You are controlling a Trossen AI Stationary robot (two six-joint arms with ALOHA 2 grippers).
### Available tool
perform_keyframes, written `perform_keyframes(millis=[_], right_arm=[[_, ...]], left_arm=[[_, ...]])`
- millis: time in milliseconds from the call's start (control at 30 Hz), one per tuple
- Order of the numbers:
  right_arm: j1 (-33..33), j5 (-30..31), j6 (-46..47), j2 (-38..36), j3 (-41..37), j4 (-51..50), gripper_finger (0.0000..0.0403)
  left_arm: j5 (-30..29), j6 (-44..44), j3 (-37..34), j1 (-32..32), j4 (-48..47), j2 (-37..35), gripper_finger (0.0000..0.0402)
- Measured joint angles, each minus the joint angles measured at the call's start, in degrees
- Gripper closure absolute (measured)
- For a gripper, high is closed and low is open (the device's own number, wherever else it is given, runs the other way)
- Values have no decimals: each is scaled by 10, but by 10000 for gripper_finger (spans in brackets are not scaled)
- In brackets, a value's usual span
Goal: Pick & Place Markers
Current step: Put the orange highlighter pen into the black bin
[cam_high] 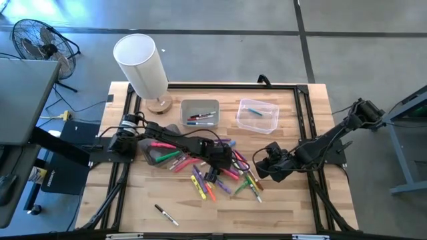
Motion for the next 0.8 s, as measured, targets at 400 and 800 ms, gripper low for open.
perform_keyframes(millis=[400,800], right_arm=[[0,0,0,0,0,0,403],[0,0,0,0,0,5,403]], left_arm=[[26,-41,0,-1,-11,0,236],[14,-64,25,-12,-42,0,236]])
